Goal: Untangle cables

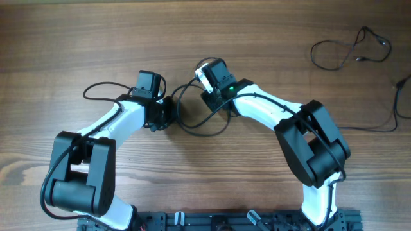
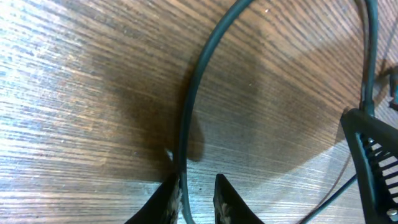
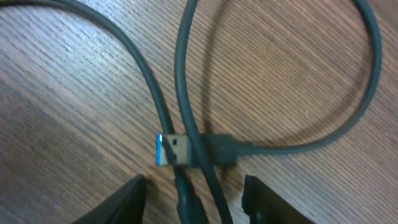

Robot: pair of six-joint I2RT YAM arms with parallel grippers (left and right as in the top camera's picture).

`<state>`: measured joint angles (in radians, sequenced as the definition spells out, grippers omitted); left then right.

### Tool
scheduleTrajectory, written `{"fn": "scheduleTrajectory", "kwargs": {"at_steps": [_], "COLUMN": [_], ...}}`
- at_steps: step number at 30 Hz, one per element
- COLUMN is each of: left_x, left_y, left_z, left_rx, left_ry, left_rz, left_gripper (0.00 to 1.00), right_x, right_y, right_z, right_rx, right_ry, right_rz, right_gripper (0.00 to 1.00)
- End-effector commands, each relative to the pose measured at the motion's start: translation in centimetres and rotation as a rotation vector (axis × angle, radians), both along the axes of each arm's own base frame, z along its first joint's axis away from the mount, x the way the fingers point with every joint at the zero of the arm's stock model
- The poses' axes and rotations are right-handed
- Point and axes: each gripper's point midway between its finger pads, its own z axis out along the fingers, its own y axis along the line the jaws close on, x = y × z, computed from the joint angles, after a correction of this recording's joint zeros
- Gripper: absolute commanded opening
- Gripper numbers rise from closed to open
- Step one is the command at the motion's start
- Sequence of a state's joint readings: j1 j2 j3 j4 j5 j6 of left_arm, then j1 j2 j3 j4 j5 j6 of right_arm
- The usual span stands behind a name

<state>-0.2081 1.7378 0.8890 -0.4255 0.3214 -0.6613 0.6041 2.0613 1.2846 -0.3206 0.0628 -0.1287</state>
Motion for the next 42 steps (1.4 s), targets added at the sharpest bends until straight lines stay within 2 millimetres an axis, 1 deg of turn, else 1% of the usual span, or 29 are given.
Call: {"fn": "scheduleTrajectory", "kwargs": {"at_steps": [1,2,3,5,7,9,10,11,13,14,16,17,18,19,20,23,26,27,28,30,31,32,33,34,35,39,41,42], "left_x": [-0.4,-0.4,-0.4,-0.4,-0.4,-0.4,-0.4,-0.4,-0.4,-0.4,-0.4,-0.4,-0.5,-0.5,-0.3,0.2,1.0,1.2,1.3,1.6,1.7,1.8,1.8,1.7,1.7,1.6,1.6,1.6], "left_y": [0.1,0.1,0.1,0.1,0.1,0.1,0.1,0.1,0.1,0.1,0.1,0.1,0.1,0.2,0.3,1.3,2.3,2.5,2.8,3.3,3.7,4.1,4.5,4.8,5.0,5.2,5.3,5.3], "left_z": [-0.7,-0.7,-0.7,-0.7,-0.7,-0.7,-0.7,-0.7,-0.7,-0.7,-0.7,-0.7,-0.7,-0.7,-0.6,0.3,2.4,3.1,3.9,5.3,5.9,6.4,6.8,7.1,7.4,7.5,7.4,7.4], "left_rx": [0.011,0.011,0.011,0.011,0.011,0.011,0.011,0.011,0.011,0.011,0.011,0.011,0.012,0.013,0.007,-0.005,-0.069,-0.096,-0.122,-0.166,-0.181,-0.188,-0.188,-0.188,-0.188,-0.185,-0.178,-0.177], "left_ry": [0.023,0.023,0.023,0.023,0.023,0.023,0.023,0.023,0.023,0.023,0.023,0.024,0.028,0.027,0.023,0.025,0.012,0.005,-0.003,-0.027,-0.040,-0.050,-0.058,-0.063,-0.069,-0.064,-0.066,-0.066], "left_rz": [0.007,0.007,0.007,0.007,0.007,0.007,0.007,0.007,0.007,0.006,0.007,0.007,0.006,0.004,0.009,0.043,0.085,0.096,0.107,0.129,0.139,0.151,0.162,0.172,0.178,0.184,0.186,0.186], "left_gripper": [0.21,0.21,0.21,0.22,0.22,0.22,0.23,0.24,0.27,0.32,0.50,0.68,1.00,1.00,1.00,1.00,1.00,1.00,1.00,1.00,1.00,1.00,1.00,1.00,1.00,1.00,1.00,1.00], "right_x": [-3.2,-3.2,-3.1,-3.0,-3.2,-3.7,-4.0,-4.2,-4.4,-4.4,-4.2,-4.1,-3.9,-3.8,-3.5,-2.8,-2.0,-1.7,-1.4,-1.1,-0.9,-0.8,-0.8,-0.8,-0.8,-0.8,-0.4,-0.1], "right_y": [-1.5,-1.5,-1.4,-1.3,-1.4,-1.8,-2.0,-2.1,-2.3,-2.3,-2.2,-2.1,-1.9,-1.9,-1.9,-2.2,-3.2,-3.6,-4.2,-4.8,-5.4,-5.7,-6.2,-6.6,-7.3,-9.5,-11.3,-12.1], "right_z": [-4.1,-4.2,-4.3,-4.5,-5.0,-5.5,-5.6,-5.7,-5.7,-5.6,-5.1,-4.7,-4.1,-3.3,-2.4,1.4,6.0,7.6,9.7,12.7,15.0,16.4,18.7,20.1,22.4,29.0,31.9,32.7], "right_rx": [-0.077,-0.077,-0.074,-0.074,-0.085,-0.108,-0.116,-0.121,-0.112,-0.099,-0.075,-0.062,-0.048,-0.035,-0.022,0.019,0.071,0.090,0.119,0.164,0.200,0.220,0.252,0.272,0.305,0.403,0.428,0.427], "right_ry": [0.133,0.132,0.128,0.127,0.134,0.154,0.164,0.177,0.193,0.198,0.197,0.192,0.185,0.175,0.164,0.111,0.043,0.017,-0.020,-0.076,-0.121,-0.150,-0.200,-0.231,-0.283,-0.456,-0.556,-0.594], "right_rz": [0.041,0.041,0.042,0.043,0.057,0.075,0.078,0.072,0.030,-0.003,-0.054,-0.073,-0.089,-0.103,-0.111,-0.124,-0.150,-0.160,-0.176,-0.199,-0.217,-0.222,-0.230,-0.236,-0.245,-0.277,-0.322,-0.349], "right_gripper": [0.54,0.52,0.45,0.26,0.17,0.11,0.06,0.04,0.04,0.04,0.04,0.04,0.04,0.04,0.04,0.04,0.04,0.04,0.04,0.04,0.04,0.04,0.04,0.04,0.04,0.04,0.04,0.04]}}
